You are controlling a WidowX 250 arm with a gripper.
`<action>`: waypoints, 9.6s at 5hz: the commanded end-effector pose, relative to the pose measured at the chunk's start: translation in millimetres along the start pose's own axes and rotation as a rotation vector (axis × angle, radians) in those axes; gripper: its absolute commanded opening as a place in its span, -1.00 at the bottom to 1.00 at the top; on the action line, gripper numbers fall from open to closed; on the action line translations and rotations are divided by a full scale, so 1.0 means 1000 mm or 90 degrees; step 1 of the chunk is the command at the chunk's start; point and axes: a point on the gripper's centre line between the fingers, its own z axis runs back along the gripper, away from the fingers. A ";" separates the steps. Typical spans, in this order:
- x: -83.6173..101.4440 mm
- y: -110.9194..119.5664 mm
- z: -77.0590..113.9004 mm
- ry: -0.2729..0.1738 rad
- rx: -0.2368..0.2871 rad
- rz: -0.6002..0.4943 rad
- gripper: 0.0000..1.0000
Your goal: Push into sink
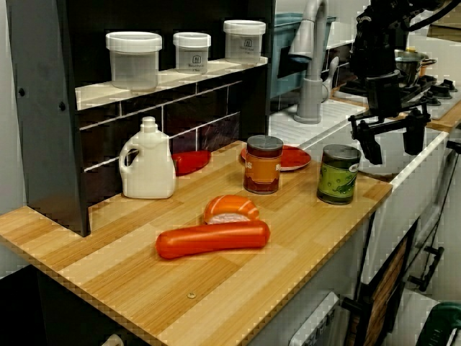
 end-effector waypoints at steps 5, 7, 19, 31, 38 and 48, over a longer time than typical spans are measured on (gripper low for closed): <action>-0.063 -0.018 0.047 -0.035 -0.036 -0.076 1.00; -0.101 -0.001 0.052 -0.108 0.060 -0.046 1.00; -0.049 0.065 0.009 -0.102 0.049 -0.001 1.00; -0.054 0.096 0.001 -0.099 0.064 0.027 1.00; 0.017 0.043 0.006 -0.123 -0.027 -0.004 1.00; 0.013 0.049 -0.002 -0.120 -0.028 0.031 1.00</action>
